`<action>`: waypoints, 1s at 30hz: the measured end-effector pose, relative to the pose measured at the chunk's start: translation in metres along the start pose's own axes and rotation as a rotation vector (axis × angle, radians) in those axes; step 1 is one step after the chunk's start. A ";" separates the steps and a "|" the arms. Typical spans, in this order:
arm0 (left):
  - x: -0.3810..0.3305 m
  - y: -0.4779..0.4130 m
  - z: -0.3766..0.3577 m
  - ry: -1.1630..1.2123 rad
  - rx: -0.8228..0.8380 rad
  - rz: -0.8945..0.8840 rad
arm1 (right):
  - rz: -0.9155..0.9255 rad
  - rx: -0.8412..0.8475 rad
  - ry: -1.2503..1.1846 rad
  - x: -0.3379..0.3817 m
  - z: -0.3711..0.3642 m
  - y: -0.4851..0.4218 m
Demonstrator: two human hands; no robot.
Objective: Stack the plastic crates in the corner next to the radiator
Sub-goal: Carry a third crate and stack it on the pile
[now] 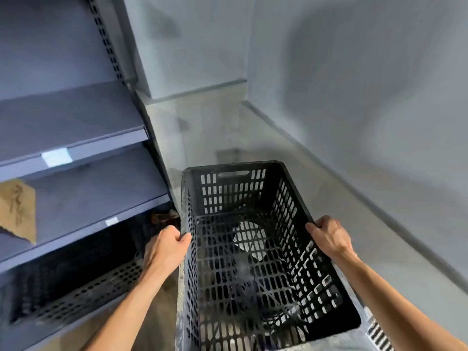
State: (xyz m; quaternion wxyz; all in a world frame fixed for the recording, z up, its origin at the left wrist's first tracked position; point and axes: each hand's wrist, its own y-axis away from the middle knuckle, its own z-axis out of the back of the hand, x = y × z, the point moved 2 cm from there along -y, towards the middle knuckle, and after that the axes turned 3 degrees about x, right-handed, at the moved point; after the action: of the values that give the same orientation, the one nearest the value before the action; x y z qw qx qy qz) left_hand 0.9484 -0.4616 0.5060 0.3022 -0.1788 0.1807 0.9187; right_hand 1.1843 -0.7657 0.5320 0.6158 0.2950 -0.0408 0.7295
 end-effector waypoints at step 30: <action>-0.082 0.024 -0.089 0.051 0.002 0.351 | 0.123 0.307 0.139 -0.017 0.011 -0.147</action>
State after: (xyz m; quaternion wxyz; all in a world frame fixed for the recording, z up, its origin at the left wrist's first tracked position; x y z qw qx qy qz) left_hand 1.0149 -0.5588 0.4698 0.1324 -0.1674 0.2178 0.9524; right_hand 1.3251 -0.7500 0.4884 0.5191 0.3315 0.0956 0.7820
